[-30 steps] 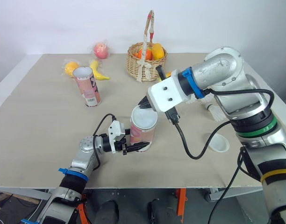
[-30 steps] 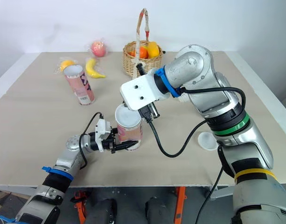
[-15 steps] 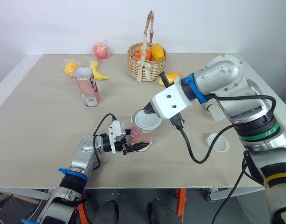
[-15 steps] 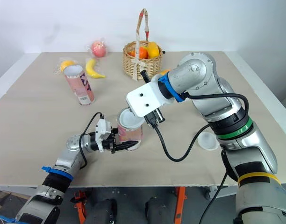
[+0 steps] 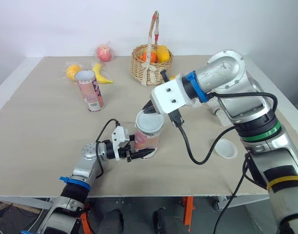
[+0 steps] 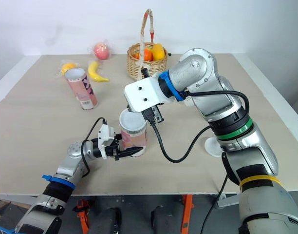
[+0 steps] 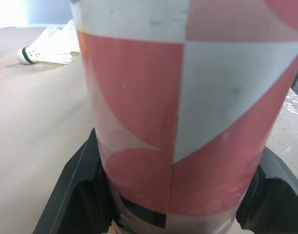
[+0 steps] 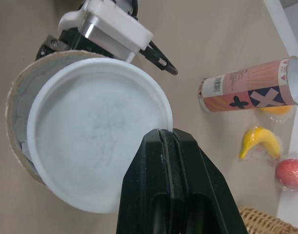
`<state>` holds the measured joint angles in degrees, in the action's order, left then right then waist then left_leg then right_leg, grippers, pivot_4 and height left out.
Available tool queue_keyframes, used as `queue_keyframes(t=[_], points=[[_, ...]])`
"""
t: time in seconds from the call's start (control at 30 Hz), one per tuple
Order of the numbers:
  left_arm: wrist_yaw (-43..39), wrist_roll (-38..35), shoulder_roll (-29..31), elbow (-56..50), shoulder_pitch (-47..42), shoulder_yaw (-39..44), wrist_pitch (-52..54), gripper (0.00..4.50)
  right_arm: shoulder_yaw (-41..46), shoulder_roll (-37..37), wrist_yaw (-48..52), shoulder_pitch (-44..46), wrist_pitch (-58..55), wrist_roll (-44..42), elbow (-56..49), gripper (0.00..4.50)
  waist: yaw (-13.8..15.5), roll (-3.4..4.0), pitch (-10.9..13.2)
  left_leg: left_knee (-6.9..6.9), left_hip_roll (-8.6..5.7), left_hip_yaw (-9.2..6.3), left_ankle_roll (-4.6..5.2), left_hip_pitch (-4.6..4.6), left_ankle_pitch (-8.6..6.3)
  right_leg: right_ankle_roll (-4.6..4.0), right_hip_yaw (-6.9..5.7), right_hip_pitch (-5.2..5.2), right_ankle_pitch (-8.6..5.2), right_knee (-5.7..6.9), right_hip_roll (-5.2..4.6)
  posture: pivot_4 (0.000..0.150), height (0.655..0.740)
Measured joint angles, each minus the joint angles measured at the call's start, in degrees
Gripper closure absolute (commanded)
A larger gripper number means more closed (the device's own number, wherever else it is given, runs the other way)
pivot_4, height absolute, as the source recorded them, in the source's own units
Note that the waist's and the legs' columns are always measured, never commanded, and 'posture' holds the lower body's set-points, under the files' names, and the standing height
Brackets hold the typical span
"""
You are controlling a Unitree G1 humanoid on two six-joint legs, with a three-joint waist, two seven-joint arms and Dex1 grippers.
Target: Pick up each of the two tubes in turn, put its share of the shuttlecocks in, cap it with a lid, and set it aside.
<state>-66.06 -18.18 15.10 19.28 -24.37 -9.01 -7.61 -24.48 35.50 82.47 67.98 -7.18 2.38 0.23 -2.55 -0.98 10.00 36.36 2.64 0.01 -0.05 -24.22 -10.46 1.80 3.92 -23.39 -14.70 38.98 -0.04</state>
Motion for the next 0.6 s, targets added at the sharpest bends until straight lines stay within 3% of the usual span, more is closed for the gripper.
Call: queue_keyframes(t=[0.3, 0.47, 0.6], points=[[0.5, 0.0, -0.1, 0.5, 0.0, 0.0, -0.8, 1.8, 0.0, 1.3, -0.1, -1.2, -0.2, -0.4, -1.2, 4.38, 0.0, 0.0, 0.0, 0.0, 0.02, 0.0, 0.0, 0.01, 0.0, -0.02, 0.0, -0.02, 0.04, 0.0, 0.02, 0.15, 0.74], [1.4, 0.4, 0.1, 2.8, 0.3, 0.1, 0.2, 0.06, 0.0, 1.3, -0.1, -1.2, -0.2, -0.5, -1.2, 4.5, 0.0, -0.01, 0.0, 0.0, 0.03, 0.03, 0.0, -0.03, 0.0, -0.03, 0.0, -0.09, 0.04, 0.0, 0.03, 0.15, 0.74], [1.8, 0.5, 0.2, 2.6, 0.3, 0.1, 0.1, 0.06, 0.0, 1.5, -0.2, -1.3, -0.2, -0.5, -1.2, 4.5, 0.0, -0.01, 0.0, -0.1, 0.02, 0.02, -0.01, -0.04, -0.01, -0.03, 0.01, -0.09, -0.07, 0.0, 0.03, 0.15, 0.74]])
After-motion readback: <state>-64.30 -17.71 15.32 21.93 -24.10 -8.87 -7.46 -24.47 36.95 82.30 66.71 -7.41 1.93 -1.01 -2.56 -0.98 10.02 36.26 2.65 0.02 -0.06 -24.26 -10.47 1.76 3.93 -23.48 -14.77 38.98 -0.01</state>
